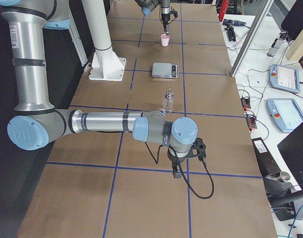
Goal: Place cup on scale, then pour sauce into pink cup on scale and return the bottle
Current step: 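Move the left gripper down to the pink cup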
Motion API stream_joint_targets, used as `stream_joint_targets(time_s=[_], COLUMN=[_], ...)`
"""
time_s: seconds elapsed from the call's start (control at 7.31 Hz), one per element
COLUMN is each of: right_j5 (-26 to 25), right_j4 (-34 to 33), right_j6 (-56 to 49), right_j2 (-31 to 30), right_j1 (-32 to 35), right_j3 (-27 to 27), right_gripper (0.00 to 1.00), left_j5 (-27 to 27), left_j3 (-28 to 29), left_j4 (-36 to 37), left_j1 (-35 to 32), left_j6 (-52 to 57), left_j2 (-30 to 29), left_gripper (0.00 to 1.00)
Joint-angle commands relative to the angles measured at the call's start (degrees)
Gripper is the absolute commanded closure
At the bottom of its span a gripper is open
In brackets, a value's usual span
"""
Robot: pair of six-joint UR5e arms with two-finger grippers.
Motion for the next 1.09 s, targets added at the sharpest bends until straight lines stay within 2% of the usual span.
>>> stream_joint_targets(time_s=[0.0, 0.55, 0.68, 0.96], right_j5=[0.09, 0.00, 0.00, 0.09], right_j4=[0.00, 0.00, 0.00, 0.00], right_j6=[0.00, 0.00, 0.00, 0.00], right_j2=[0.01, 0.01, 0.01, 0.01], right_j1=[0.00, 0.00, 0.00, 0.00], right_j3=[-0.03, -0.21, -0.03, -0.03], right_gripper=[0.00, 0.00, 0.00, 0.00], left_j5=[0.00, 0.44, 1.40, 1.58], left_j3=[0.06, -0.12, -0.12, -0.12], left_j4=[-0.12, 0.06, 0.14, 0.14], left_j1=[0.47, 2.23, 2.67, 2.67], left_j6=[0.07, -0.02, -0.02, -0.02], left_j2=[-0.01, -0.10, -0.28, -0.19], left_gripper=[0.11, 0.14, 0.30, 0.74])
